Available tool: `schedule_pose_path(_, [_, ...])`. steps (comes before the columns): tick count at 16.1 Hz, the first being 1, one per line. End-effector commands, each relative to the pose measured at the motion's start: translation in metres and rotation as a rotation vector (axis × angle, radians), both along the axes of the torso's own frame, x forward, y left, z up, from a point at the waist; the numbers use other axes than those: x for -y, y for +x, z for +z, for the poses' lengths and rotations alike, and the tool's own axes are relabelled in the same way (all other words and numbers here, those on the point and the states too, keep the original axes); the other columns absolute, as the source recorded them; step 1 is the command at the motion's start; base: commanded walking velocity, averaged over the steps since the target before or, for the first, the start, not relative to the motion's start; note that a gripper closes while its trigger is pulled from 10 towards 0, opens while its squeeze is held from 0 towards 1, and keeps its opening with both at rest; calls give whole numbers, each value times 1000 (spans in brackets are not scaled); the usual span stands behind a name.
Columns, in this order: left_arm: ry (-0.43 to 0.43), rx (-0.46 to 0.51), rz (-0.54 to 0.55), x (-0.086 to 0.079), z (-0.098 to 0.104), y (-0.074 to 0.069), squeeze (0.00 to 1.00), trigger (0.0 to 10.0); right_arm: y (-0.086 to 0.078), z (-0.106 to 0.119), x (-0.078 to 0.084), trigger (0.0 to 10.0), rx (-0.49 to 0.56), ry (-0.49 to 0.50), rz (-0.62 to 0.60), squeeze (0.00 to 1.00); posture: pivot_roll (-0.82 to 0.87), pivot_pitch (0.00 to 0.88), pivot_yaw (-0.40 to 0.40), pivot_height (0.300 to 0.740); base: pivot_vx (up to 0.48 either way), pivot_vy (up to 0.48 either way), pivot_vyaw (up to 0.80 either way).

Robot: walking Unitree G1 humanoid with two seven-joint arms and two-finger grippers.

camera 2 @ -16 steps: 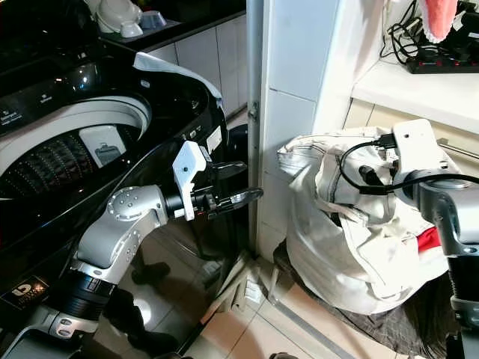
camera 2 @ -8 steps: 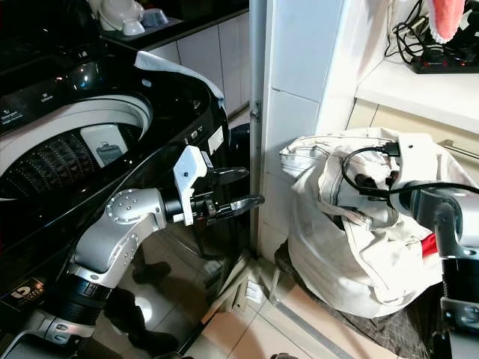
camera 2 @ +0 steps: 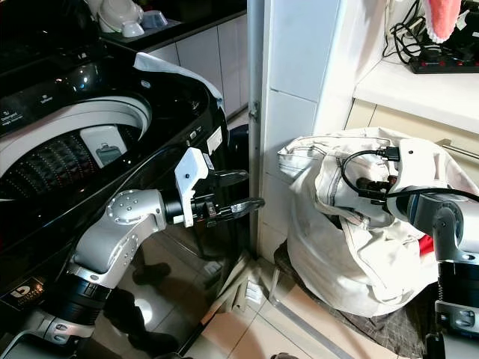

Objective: Clothes washing

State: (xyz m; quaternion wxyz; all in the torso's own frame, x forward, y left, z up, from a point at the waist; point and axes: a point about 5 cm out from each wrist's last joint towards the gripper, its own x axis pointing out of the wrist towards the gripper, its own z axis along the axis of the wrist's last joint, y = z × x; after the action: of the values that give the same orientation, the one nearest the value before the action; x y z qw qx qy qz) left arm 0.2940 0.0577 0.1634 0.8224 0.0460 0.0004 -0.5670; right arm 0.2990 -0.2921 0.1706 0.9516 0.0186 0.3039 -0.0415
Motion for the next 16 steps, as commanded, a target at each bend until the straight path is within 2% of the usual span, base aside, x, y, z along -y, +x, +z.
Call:
schedule_pose_path(1, [2,15,-8,-1,4,-1,0,10000,-2,-4,-1,0,-16,41,5,0,-126,0,76,740,0,0,0])
schedule_pose_path(16, [12,11,27,-3,3,2,0,10000,3,7,-1,0,51,74,-1,0,-121,0,73,740,0,0,0])
